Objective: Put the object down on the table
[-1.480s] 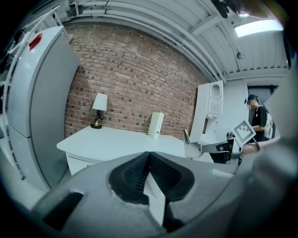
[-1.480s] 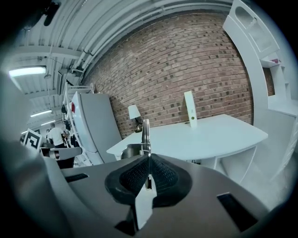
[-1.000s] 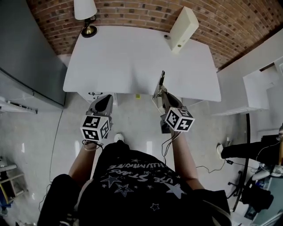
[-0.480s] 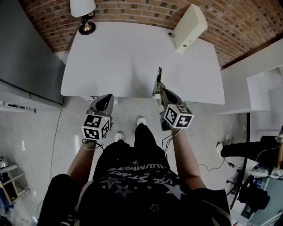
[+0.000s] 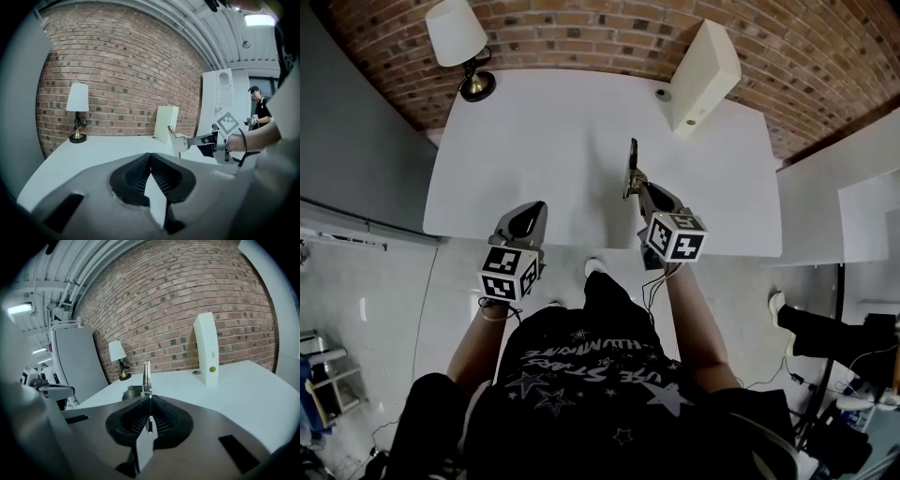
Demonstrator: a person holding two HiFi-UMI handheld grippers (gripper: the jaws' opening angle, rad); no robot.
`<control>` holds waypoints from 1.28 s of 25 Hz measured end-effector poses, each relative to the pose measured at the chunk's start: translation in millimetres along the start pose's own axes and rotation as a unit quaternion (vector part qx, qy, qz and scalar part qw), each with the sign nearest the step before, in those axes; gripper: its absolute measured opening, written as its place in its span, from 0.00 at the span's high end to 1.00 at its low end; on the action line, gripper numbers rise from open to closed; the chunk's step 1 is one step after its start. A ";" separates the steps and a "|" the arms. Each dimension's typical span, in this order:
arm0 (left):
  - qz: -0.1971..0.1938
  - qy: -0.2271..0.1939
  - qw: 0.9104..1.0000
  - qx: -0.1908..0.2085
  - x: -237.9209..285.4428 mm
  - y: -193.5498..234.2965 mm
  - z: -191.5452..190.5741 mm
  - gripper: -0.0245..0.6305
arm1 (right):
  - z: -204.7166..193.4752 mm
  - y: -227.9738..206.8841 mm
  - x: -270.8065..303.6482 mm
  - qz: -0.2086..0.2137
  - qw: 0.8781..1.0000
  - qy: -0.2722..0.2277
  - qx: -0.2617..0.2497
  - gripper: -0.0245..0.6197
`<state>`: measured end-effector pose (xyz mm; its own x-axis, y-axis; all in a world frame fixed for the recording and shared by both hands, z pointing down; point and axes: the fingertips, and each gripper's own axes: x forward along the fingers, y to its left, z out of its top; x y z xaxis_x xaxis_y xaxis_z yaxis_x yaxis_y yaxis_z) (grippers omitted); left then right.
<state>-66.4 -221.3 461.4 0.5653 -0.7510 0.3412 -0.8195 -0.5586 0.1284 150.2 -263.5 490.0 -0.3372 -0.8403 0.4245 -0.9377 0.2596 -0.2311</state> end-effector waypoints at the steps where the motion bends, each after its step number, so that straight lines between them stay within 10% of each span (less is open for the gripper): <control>1: 0.005 0.001 1.000 0.001 10.3 1.4 4.2 0.93 | 6.6 -8.9 8.6 0.003 1.000 0.001 -0.005 0.94; 13: 0.063 0.011 0.998 -0.004 100.0 28.2 30.4 0.93 | 55.4 -87.0 110.8 -0.004 0.970 0.043 -0.239 0.94; 21: 0.080 0.030 0.996 -0.022 137.6 45.2 27.1 0.93 | 61.4 -113.8 168.7 -0.036 0.883 0.071 -0.462 0.94; 28: 0.082 0.045 0.995 -0.032 161.8 54.9 21.7 0.93 | 55.8 -120.0 202.4 -0.050 0.781 0.074 -0.619 0.94; 32: 0.079 0.050 0.995 -0.034 172.1 56.3 20.6 0.93 | 44.3 -127.9 214.7 -0.050 0.754 0.087 -0.650 0.94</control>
<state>-13.3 -389.3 508.2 0.4190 -0.7870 0.4528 -0.9040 -0.4080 0.1275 201.5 -498.2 571.9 -0.1599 -0.8402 0.5181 -0.2114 0.5418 0.8135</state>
